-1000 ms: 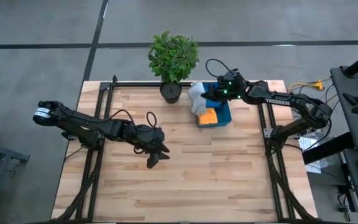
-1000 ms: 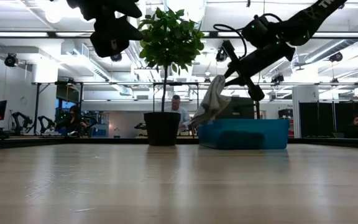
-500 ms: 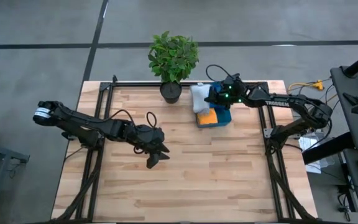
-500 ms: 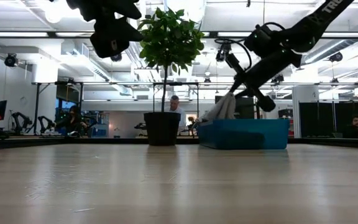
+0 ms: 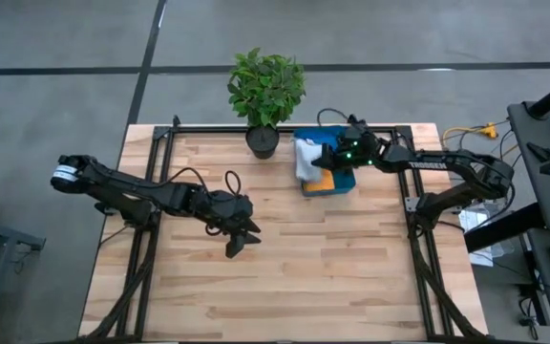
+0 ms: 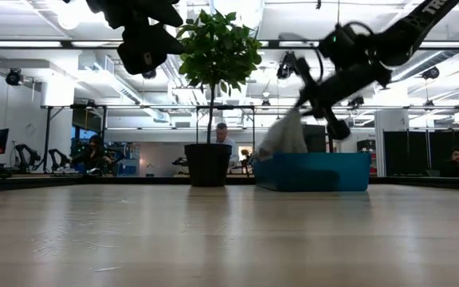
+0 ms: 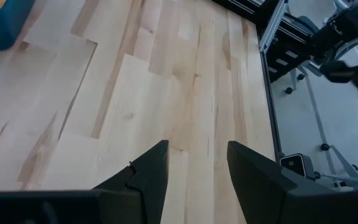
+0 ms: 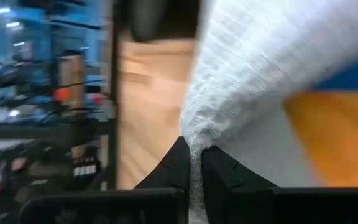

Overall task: Fold microfiber towels
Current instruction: Put the gray microfiber towel in the blue bin

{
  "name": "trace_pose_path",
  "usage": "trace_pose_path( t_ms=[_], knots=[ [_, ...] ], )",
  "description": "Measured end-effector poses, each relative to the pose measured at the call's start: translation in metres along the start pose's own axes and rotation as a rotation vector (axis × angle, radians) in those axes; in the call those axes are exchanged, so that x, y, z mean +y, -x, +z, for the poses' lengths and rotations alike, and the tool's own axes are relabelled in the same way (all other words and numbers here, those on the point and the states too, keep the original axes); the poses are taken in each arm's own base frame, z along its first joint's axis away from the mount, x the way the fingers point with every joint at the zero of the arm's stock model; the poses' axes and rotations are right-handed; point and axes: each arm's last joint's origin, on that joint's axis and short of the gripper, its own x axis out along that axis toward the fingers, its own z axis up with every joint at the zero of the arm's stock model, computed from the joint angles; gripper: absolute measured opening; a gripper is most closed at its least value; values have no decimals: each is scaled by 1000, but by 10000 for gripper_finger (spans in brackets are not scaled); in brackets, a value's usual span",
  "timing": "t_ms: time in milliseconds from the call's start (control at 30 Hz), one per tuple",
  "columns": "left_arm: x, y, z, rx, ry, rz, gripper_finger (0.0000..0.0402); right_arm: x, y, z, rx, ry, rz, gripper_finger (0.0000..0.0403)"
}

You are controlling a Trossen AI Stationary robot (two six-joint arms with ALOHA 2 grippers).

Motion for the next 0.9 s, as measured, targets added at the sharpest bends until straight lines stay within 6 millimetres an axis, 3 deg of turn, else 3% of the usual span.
trace_pose_path(
  t_ms=[167,267,400,567,667,733,800,900],
  knots=[
    [1,0,1,-3,2,3,150,33,12,8,-34,233,110,13],
    [2,0,1,-6,4,6,150,48,21,12,-6,372,53,13],
    [2,0,1,-7,4,7,150,63,38,17,38,583,-225,13],
    [2,0,2,-13,3,5,150,99,52,29,-33,968,-548,13],
    [3,-1,3,-19,2,6,150,122,45,31,-29,1236,-594,13],
    [3,-1,3,-21,4,8,150,129,33,25,69,1437,-640,13],
    [3,-1,3,-21,3,8,150,123,15,13,221,1605,-742,13],
    [3,-1,3,-21,4,8,150,102,-14,-4,371,1726,-1028,13]
  ],
)
